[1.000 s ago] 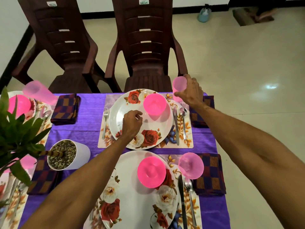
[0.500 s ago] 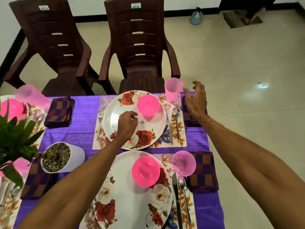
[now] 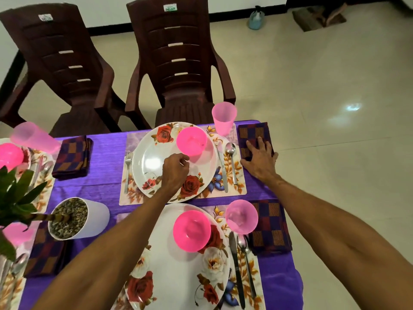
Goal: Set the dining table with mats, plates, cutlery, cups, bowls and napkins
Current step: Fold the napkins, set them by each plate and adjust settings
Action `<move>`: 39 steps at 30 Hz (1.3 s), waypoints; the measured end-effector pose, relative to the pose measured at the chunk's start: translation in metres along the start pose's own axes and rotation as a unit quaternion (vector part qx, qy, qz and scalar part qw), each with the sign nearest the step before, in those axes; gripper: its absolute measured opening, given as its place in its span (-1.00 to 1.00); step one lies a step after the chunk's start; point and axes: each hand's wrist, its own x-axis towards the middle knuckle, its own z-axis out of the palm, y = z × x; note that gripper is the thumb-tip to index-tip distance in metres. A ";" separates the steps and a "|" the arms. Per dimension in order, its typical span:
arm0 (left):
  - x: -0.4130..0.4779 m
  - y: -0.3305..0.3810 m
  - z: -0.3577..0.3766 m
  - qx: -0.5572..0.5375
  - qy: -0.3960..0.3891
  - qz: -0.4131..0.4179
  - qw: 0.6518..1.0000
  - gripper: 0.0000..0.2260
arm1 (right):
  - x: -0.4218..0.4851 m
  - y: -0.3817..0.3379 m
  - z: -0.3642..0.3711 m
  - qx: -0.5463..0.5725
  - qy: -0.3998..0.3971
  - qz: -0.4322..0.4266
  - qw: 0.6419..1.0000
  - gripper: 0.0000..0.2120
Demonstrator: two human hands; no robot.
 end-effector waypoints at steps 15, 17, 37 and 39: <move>0.002 0.008 0.000 0.004 0.006 -0.007 1.000 -0.83 | 0.007 0.001 0.004 -0.008 0.015 -0.041 0.999 -0.30; 0.000 0.006 0.000 0.008 0.007 -0.004 1.000 -0.83 | 0.010 0.001 0.003 -0.009 0.012 -0.045 0.999 -0.31; -0.010 0.008 0.000 0.006 0.018 -0.003 1.000 -0.83 | 0.002 -0.002 0.005 -0.029 -0.001 -0.055 0.998 -0.29; -0.010 0.007 -0.002 0.005 0.021 -0.005 1.000 -0.83 | 0.000 -0.006 -0.002 -0.055 0.020 -0.047 0.997 -0.34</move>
